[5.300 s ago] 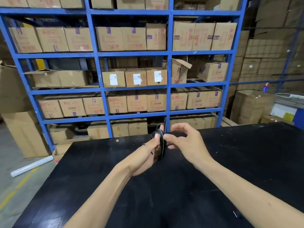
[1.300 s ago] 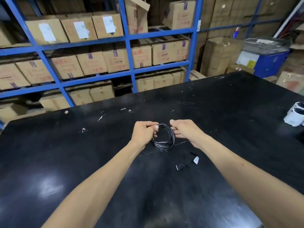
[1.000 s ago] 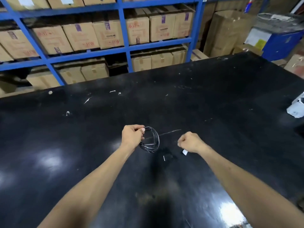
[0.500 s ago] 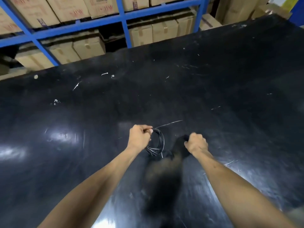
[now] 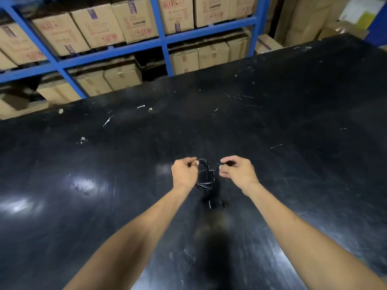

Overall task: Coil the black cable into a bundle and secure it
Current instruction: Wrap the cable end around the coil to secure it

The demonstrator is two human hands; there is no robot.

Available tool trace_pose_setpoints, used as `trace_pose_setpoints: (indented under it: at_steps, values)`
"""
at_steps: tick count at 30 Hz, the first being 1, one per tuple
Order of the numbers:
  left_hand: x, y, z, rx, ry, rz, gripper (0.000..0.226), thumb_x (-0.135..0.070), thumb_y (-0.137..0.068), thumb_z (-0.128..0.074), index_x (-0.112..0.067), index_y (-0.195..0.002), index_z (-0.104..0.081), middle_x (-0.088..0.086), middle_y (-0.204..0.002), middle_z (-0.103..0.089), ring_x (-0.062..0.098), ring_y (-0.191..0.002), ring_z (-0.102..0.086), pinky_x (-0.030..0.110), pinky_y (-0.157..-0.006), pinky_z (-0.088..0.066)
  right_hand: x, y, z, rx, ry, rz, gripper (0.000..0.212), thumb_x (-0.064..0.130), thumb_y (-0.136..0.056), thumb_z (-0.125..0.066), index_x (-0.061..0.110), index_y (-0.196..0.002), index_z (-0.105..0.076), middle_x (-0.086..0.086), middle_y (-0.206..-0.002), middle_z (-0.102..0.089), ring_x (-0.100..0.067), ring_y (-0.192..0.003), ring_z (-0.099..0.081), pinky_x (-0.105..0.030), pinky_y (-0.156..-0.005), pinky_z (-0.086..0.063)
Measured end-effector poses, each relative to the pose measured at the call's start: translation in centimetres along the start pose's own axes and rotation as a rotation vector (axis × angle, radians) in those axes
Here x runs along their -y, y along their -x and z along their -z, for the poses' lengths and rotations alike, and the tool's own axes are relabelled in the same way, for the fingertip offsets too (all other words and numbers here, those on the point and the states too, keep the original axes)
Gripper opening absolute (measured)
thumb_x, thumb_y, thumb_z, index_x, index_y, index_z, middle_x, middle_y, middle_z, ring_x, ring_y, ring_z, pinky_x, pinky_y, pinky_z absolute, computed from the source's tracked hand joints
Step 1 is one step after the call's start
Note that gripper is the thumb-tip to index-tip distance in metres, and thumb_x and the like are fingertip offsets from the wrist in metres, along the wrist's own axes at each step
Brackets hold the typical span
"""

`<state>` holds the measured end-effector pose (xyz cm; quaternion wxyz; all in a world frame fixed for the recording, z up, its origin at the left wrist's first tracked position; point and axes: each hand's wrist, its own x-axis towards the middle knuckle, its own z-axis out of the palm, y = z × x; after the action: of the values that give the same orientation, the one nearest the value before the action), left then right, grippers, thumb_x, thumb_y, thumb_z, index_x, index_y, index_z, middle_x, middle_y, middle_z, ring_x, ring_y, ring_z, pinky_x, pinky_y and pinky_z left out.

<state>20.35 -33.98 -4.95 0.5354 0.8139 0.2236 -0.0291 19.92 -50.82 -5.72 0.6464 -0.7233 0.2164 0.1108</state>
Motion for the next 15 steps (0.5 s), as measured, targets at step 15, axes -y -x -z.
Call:
trace_pose_setpoints:
  at_steps: [15]
  values:
    - [-5.6, 6.5, 1.1, 0.014, 0.258, -0.248, 0.020, -0.012, -0.093, -0.066, -0.015, -0.110, -0.077, -0.004, -0.099, -0.078, 0.005, -0.092, -0.071, 0.018, -0.085, -0.054, 7.0, 6.8, -2.7, -0.109, -0.634, -0.109, 0.022, -0.004, -0.093, -0.067, 0.003, -0.113, -0.061, -0.014, -0.084, -0.072, -0.019, -0.069, -0.068, -0.029, -0.062, -0.059]
